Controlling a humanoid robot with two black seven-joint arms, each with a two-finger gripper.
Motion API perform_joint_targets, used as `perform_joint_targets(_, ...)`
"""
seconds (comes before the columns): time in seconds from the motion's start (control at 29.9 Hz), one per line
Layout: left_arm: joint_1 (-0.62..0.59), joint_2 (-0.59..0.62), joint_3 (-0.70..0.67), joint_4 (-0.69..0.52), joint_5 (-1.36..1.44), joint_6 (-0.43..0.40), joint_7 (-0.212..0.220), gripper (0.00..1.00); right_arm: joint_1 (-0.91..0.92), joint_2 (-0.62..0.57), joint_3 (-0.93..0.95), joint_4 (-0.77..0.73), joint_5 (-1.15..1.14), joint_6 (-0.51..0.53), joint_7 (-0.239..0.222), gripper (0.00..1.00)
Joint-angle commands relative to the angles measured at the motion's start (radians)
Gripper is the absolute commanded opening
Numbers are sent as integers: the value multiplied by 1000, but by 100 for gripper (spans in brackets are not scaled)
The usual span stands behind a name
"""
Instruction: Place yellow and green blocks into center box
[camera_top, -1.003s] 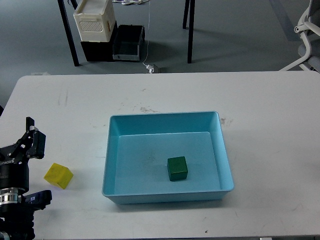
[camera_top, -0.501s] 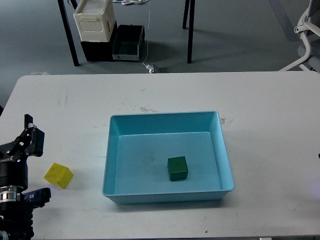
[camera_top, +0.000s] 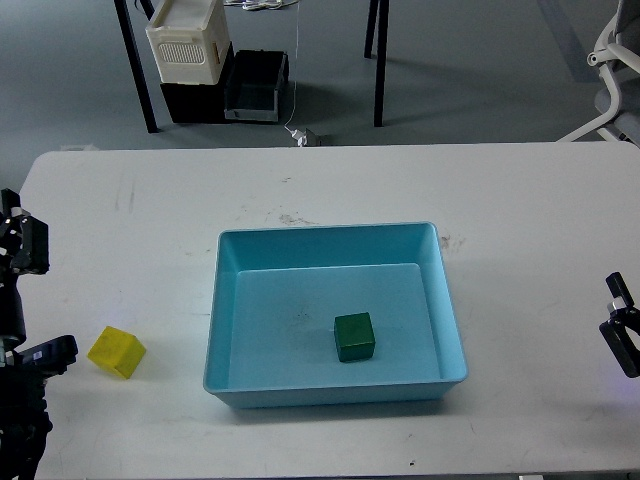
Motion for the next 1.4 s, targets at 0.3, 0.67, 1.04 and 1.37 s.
perform_joint_targets(0.3, -49, 305, -76, -65, 0, 0, 6, 100, -2, 31, 3, -3, 6, 0, 9, 100)
perform_joint_targets(0.67, -582, 770, 499, -77, 244, 0, -1, 100, 31, 52, -5, -11, 9, 0, 9, 100)
perform_joint_targets(1.04, -1420, 870, 1474, -77, 448, 0, -1, 100, 48, 51, 1, -32, 11, 0, 9, 100)
perform_joint_targets(1.37, -1954, 789, 2071, -77, 564, 0, -4, 100, 48, 51, 3, -45, 11, 0, 9, 100)
